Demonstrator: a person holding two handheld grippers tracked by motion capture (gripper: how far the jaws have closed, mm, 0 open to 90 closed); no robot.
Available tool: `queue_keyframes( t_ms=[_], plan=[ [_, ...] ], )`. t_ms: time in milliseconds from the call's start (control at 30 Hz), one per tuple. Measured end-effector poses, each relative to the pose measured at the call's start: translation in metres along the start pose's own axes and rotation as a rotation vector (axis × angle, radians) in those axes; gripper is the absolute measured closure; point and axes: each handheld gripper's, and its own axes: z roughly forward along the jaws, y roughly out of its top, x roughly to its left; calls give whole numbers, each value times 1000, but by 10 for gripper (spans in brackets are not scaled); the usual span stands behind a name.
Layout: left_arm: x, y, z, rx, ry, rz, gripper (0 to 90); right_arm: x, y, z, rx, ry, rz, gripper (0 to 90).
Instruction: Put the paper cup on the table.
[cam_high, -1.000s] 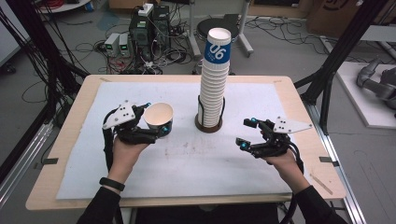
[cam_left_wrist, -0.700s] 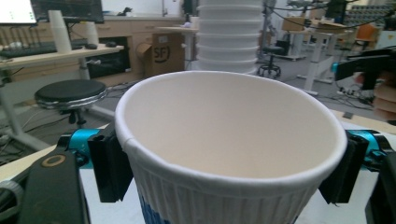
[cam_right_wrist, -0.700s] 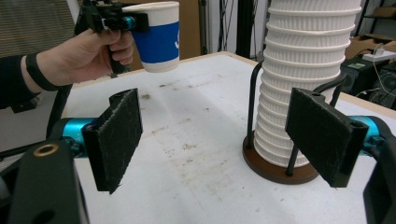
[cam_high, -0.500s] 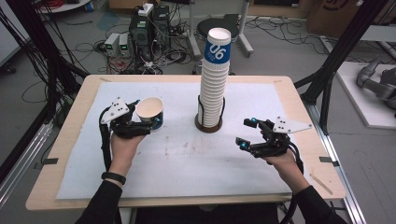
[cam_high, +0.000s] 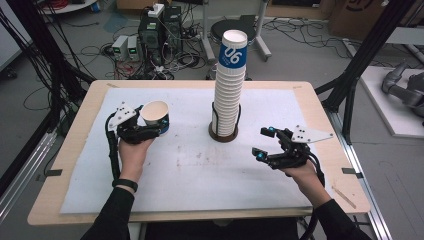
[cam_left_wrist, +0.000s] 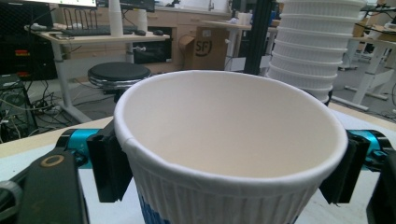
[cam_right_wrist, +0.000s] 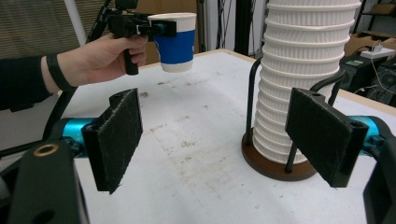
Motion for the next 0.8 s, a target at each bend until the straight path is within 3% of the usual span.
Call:
queue_keyframes(
  t_ms=[433,800],
  plan=[
    [13,-12,11,5,65,-45,208,-1,0,2,0,0,-4,195],
    [21,-27,24,33,117,-28,208,0,-1,3,2,3,-3,195]
  ],
)
